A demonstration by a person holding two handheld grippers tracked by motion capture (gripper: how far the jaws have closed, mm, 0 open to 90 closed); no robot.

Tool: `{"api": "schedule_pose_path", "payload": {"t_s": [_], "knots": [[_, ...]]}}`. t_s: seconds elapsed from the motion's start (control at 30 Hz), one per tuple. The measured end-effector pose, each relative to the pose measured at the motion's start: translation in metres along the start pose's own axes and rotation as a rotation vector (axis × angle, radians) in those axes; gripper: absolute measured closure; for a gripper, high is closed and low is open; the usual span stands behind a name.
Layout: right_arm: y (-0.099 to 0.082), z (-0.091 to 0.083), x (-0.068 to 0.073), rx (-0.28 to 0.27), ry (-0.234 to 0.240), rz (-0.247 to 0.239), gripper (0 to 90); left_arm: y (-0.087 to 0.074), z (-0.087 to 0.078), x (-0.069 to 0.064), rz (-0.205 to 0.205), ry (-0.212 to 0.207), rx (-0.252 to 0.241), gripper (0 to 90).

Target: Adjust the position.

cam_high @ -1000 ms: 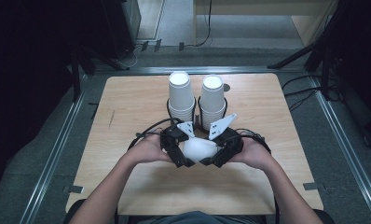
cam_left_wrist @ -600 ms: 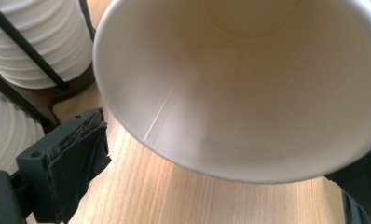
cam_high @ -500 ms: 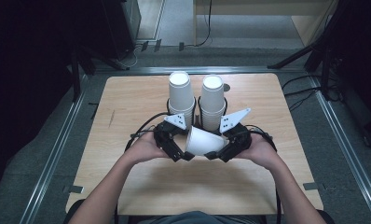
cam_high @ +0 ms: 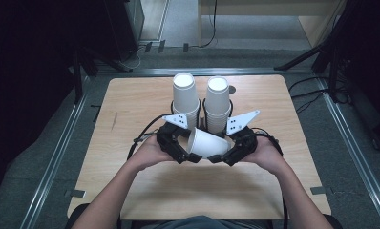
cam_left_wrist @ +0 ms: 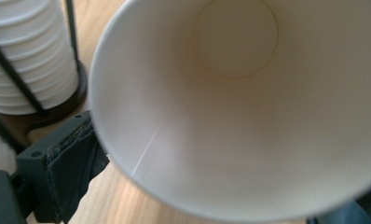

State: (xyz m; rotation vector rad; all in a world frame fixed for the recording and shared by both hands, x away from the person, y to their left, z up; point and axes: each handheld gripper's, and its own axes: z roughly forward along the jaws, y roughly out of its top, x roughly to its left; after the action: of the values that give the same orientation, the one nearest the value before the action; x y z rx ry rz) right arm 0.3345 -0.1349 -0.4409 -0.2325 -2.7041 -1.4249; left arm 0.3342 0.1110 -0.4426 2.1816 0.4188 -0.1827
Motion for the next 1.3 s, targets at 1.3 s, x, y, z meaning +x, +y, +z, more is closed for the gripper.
{"api": "schedule_pose_path", "payload": {"t_s": [1.3], "knots": [[-0.011, 0.008, -0.004, 0.132, -0.026, 0.061, 14.3, 0.002, -0.017, 0.0, 0.044, 0.04, 0.15, 14.2]]}}
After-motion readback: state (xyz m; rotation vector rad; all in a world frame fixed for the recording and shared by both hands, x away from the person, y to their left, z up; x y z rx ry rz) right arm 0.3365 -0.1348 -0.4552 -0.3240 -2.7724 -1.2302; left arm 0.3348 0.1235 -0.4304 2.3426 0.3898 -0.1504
